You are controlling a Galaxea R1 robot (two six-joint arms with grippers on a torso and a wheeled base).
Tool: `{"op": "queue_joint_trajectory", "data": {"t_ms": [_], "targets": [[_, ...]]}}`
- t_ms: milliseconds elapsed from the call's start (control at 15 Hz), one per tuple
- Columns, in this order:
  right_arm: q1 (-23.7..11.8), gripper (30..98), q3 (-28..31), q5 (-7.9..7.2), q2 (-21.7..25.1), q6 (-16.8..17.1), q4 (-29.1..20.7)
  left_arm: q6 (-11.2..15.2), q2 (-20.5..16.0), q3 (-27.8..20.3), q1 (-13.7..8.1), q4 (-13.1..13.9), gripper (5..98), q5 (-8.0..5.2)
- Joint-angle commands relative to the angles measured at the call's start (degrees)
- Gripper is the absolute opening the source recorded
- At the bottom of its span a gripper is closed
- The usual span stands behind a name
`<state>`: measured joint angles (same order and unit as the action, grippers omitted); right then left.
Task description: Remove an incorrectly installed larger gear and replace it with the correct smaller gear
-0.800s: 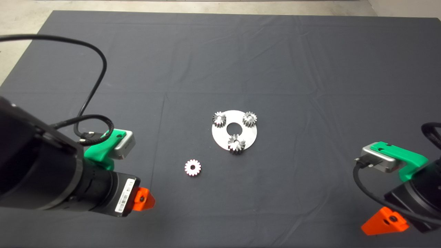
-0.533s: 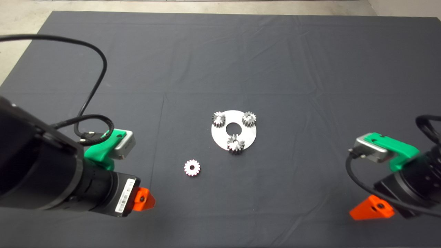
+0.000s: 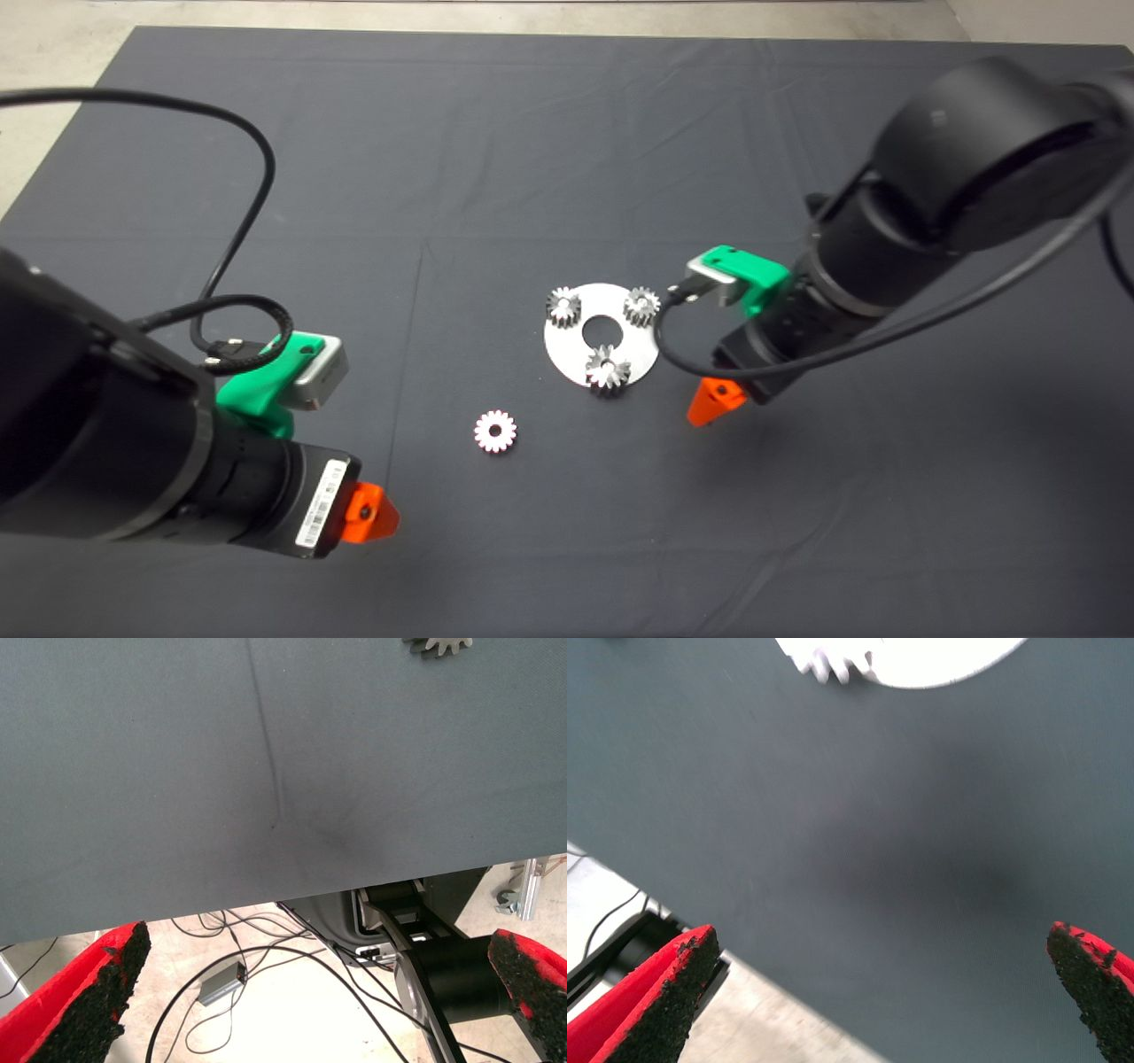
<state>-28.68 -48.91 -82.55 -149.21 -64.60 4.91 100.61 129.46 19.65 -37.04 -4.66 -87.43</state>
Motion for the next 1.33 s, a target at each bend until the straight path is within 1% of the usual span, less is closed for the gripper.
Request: {"op": "queue_joint_trajectory", "data": {"t_ms": [0,133,200,267,333,400,600,667,733,1000,1133,1267], "targets": [[-0.6,97.7,-1.4,-0.16,-5.4,1.8,7.4,0.2,-0.4,-0.8,-1.0,1.0,98.3,-2.06],[-0.6,97.7,-1.5,-0.16,-8.2,3.3,10.2,0.2,-0.4,-0.9,-1.0,1.0,98.3,-2.04],[-0.5,97.7,-1.7,-0.16,-8.3,3.6,11.4,0.2,-0.5,-0.9,-1.0,1.0,98.3,-2.11],[0.3,97.7,-1.8,-0.16,-8.3,4.5,13.1,0.2,-0.5,-0.9,-0.9,1.1,98.3,-2.04],[1.6,97.7,-1.3,-0.16,-8.4,5.4,14.7,0.2,-0.5,-1.2,-0.9,1.1,98.3,-2.04],[2.6,97.7,-1.3,-0.16,-8.5,5.5,16.6,0.2,-0.4,-1.2,-0.9,1.1,98.3,-2.04],[7.8,97.7,-1.3,-0.37,-7.8,5.6,25.2,0.2,-0.5,-1.3,-0.9,1.1,98.3,-2.04],[9.1,97.7,-1.2,-0.42,-7.8,5.7,28.0,0.2,-0.5,-1.3,-0.9,1.1,98.3,-2.04],[9.7,97.7,-1.2,-0.34,-7.7,5.7,29.7,0.2,-0.5,-1.3,-0.9,1.1,98.3,-2.04],[11.9,97.7,-1.3,-0.42,-8.2,5.7,34.4,0.3,-0.5,-1.5,-0.9,1.1,98.3,-2.04],[13.1,97.7,-1.6,-0.42,-7.5,6.0,35.5,0.3,-0.5,-1.5,-0.9,1.1,98.3,-2.04],[14.3,97.7,-1.6,-0.42,-6.9,7.1,36.6,0.3,-0.4,-1.5,-0.9,1.1,98.3,-2.04]]}}
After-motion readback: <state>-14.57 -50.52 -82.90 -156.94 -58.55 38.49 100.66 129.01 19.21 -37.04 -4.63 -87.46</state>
